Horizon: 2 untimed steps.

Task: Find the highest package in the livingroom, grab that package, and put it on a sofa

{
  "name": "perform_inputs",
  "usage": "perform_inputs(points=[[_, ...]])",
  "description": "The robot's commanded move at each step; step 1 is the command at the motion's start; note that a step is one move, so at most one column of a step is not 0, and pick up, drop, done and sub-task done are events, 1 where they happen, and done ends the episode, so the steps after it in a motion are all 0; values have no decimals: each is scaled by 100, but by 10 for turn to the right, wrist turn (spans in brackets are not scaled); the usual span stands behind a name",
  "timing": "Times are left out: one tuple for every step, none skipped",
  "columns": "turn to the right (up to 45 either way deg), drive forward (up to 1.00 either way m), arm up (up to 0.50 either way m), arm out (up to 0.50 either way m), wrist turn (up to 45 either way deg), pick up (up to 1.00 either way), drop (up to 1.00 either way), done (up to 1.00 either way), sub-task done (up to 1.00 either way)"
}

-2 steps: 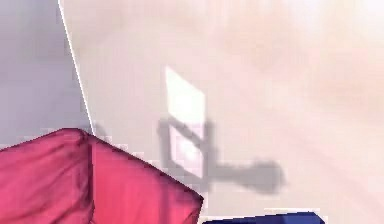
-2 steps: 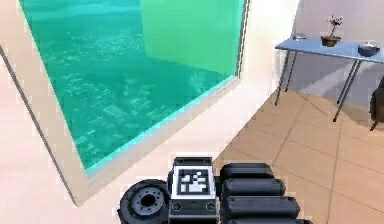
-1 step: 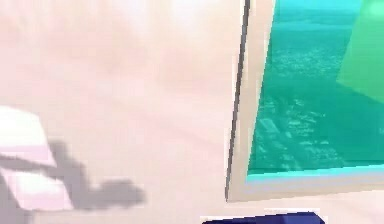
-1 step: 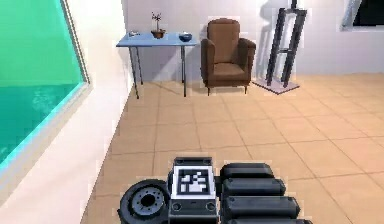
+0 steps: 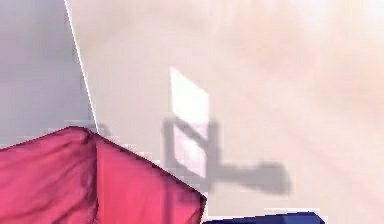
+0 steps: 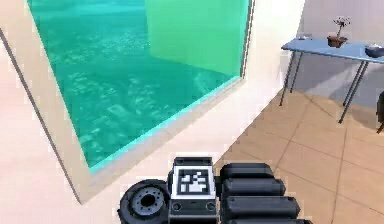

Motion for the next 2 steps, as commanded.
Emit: perform_inputs(points=[[450,0,0,0,0,0,0,0,0],[30,0,0,0,0,0,0,0,0]])
